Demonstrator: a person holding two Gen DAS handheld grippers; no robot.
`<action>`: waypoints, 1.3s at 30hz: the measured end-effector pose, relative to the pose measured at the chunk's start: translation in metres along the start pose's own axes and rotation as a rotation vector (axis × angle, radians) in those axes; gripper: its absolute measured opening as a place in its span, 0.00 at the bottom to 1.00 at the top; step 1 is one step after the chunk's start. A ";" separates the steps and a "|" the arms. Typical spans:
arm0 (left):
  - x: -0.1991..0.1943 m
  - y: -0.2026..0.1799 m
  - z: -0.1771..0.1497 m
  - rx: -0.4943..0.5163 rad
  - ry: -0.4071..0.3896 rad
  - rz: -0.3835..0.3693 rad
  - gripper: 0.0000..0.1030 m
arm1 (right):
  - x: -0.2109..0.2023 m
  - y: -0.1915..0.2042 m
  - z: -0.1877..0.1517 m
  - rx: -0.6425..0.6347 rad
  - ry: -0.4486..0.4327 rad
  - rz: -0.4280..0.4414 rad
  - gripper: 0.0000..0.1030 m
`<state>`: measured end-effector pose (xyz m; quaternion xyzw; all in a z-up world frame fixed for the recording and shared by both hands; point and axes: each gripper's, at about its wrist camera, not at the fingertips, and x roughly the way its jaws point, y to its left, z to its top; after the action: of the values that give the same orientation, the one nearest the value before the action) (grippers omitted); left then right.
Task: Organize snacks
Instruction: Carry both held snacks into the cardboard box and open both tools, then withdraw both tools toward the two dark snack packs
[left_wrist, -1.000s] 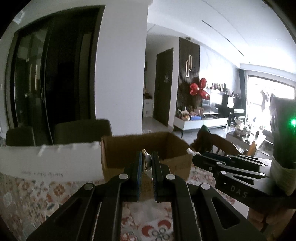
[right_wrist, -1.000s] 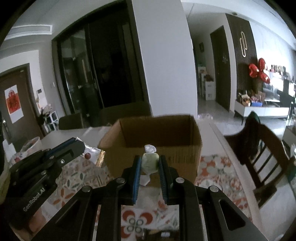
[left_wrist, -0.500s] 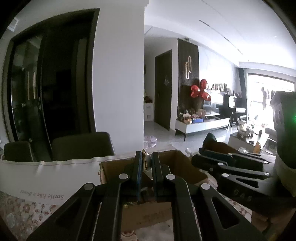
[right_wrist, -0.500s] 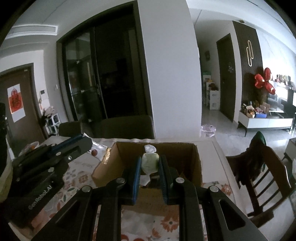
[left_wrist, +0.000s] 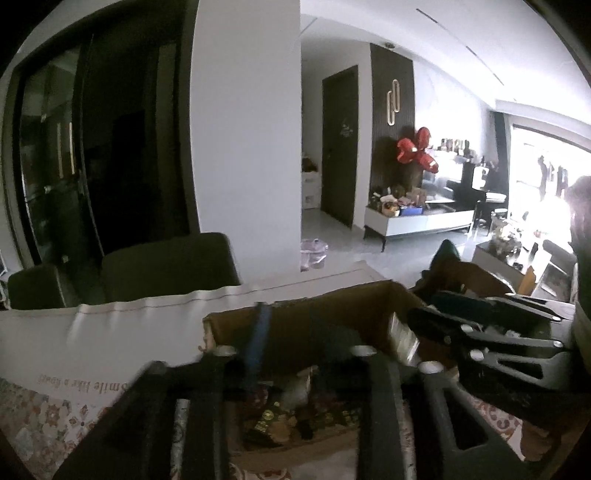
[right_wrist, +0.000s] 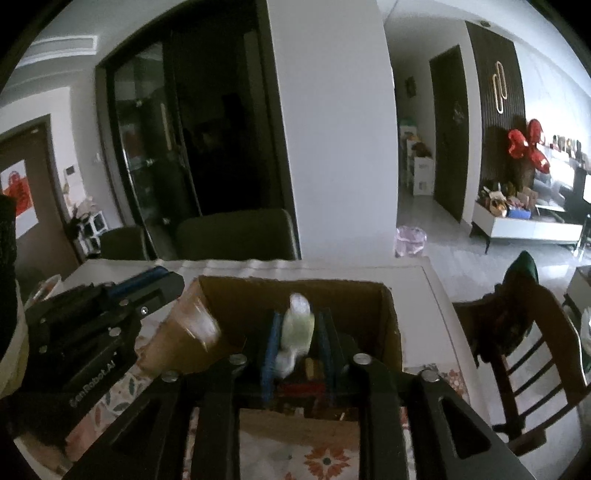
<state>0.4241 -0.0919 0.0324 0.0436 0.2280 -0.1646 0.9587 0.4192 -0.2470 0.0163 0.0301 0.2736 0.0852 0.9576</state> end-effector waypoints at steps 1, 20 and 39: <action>0.000 0.000 -0.002 0.004 0.005 0.008 0.35 | 0.002 -0.001 0.000 0.003 0.008 -0.010 0.41; -0.082 -0.049 -0.065 0.155 -0.030 -0.100 0.48 | -0.073 -0.015 -0.067 0.059 -0.029 -0.101 0.51; -0.101 -0.087 -0.157 0.215 0.159 -0.220 0.48 | -0.106 -0.012 -0.164 0.053 0.131 -0.147 0.51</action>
<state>0.2436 -0.1190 -0.0628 0.1337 0.2878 -0.2878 0.9036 0.2456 -0.2760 -0.0697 0.0296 0.3395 0.0092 0.9401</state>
